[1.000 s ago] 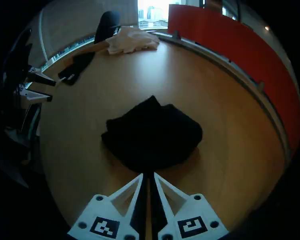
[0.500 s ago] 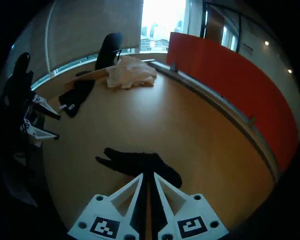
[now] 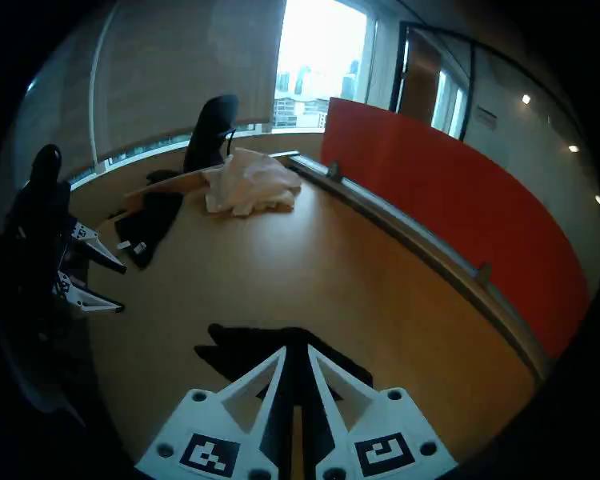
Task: Fold towel
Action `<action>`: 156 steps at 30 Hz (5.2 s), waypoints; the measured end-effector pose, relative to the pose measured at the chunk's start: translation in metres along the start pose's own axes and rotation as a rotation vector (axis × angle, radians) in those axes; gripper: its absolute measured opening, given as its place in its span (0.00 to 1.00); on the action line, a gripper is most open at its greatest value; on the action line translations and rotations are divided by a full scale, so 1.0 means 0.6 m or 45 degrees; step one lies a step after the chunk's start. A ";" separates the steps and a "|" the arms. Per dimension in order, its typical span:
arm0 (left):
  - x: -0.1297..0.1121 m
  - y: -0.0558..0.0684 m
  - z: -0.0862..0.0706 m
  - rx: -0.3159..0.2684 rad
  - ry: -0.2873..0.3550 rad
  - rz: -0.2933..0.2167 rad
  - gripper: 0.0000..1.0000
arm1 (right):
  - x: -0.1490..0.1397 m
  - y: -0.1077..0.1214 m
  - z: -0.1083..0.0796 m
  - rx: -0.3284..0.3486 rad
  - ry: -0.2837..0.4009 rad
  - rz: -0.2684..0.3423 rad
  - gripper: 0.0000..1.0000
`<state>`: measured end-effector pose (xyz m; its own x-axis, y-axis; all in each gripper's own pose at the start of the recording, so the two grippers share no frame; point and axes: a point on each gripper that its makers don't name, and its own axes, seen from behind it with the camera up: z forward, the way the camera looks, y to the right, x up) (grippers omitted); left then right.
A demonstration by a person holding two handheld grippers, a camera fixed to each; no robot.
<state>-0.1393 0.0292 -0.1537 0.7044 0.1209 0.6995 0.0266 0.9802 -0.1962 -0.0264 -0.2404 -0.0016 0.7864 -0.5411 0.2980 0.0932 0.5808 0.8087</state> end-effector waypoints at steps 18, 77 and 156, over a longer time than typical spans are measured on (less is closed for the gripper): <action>0.018 0.018 0.016 -0.026 0.003 0.022 0.96 | -0.031 0.098 -0.069 -0.087 -0.001 0.060 0.03; 0.033 0.056 0.016 0.042 -0.053 0.046 0.96 | -0.288 0.534 -0.351 -0.434 -0.242 0.239 0.03; 0.019 0.064 -0.012 0.048 -0.064 0.078 0.96 | -0.706 0.399 -0.499 -0.636 -0.577 0.745 0.04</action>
<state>-0.1254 0.0669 -0.1581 0.6674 0.1874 0.7207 -0.0427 0.9758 -0.2143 -0.1545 0.3100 -0.0863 0.4843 -0.2020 0.8513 0.0910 0.9793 0.1806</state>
